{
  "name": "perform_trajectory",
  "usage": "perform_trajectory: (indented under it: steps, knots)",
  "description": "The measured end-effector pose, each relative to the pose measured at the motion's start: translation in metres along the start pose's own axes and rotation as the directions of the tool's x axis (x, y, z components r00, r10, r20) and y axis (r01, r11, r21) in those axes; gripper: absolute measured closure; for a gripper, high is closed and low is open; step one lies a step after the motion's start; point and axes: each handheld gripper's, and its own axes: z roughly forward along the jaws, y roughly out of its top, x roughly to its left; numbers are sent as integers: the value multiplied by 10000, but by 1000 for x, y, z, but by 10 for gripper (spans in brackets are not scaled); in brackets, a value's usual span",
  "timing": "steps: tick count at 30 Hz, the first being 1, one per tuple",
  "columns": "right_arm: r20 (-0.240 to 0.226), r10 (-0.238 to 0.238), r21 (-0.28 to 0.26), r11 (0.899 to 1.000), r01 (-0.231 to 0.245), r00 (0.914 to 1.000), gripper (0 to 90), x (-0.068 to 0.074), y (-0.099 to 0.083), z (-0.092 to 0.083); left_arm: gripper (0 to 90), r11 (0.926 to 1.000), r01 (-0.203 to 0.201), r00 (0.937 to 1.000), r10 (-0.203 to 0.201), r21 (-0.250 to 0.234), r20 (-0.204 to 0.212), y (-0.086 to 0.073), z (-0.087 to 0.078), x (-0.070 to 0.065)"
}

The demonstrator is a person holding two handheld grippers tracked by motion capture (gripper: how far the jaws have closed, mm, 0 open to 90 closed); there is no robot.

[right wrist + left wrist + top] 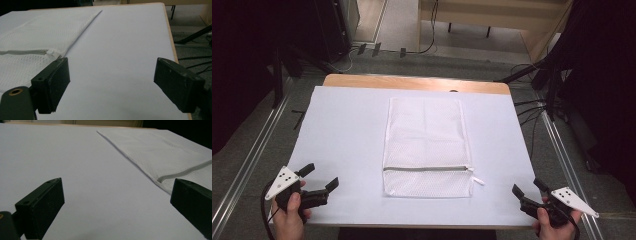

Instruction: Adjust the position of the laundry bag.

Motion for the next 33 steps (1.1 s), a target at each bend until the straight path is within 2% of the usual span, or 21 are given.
perform_trajectory:
  steps: [2,5,7,9,11,13,15,17,19,20,22,23,24,25,26,28,29,30,31,32,33]
  knots:
    - [27,9,-40,10000,-8,10000,151,1,0,0,87,9999,141,9999,-141,23,-20,0,3,-2]
    - [-44,38,-110,9999,-38,10000,164,2,1,1,88,9996,281,9993,-280,-36,247,2,5,-4]
    - [-96,-46,-137,9999,44,9999,180,4,1,0,88,9999,-83,9983,77,104,578,9,15,-14]
    - [-91,-41,-128,9999,40,10000,185,6,2,0,89,9993,-263,9971,244,253,725,14,24,-20]
    - [-139,-59,-153,9999,57,9999,186,7,2,0,115,9989,-332,9967,306,332,752,18,29,-23]
    - [-205,-138,-84,9999,137,9997,187,10,3,1,138,9975,-434,9971,397,556,654,30,48,-35]
    - [-347,-155,-69,9999,153,9993,188,11,3,1,142,9966,-370,9963,311,730,800,38,60,-38]
    - [-556,-213,-97,9997,208,9982,189,13,2,1,164,9932,-195,9942,71,1144,1072,47,77,-42]
    - [-639,-240,-49,9997,238,9977,199,14,2,2,164,9874,156,9897,-376,1575,1379,54,96,-46]
    - [-639,-240,-49,9997,238,9977,199,14,2,2,165,9874,156,9897,-376,1575,1379,54,96,-46]
    - [-708,-347,-49,9994,345,9969,201,15,2,2,206,9743,756,9867,-1039,2123,1254,59,114,-49]
    - [-715,-334,-44,9994,332,9969,202,15,3,2,232,9518,1520,9778,-1841,2665,998,62,129,-49]
    - [-721,-316,-17,9995,315,9969,203,16,2,1,252,9381,1871,9699,-2234,2914,966,62,137,-50]
    - [-721,-316,-17,9995,315,9969,203,16,2,1,274,9381,1871,9699,-2234,2914,966,62,137,-50]
    - [-702,-316,15,9995,318,9970,208,15,2,1,291,9079,2341,9582,-2759,3477,755,62,149,-51]
    - [-718,-285,26,9996,288,9970,210,14,2,1,325,8727,2812,9457,-3227,3991,393,61,158,-52]
    - [-716,-266,49,9996,271,9971,211,14,2,0,338,8597,2998,9387,-3432,4135,330,60,161,-52]
    - [-697,-292,33,9996,295,9971,212,13,2,0,348,8482,3138,9321,-3609,4266,319,60,161,-51]
    - [-697,-292,33,9996,295,9971,212,13,2,0,361,8482,3138,9321,-3609,4266,319,60,161,-51]
    - [-697,-247,73,9997,253,9973,214,12,2,-1,402,8363,3295,9236,-3819,4381,343,60,161,-48]
    - [-706,-253,63,9996,258,9972,214,12,2,-1,440,8290,3308,9180,-3934,4509,497,60,162,-48]
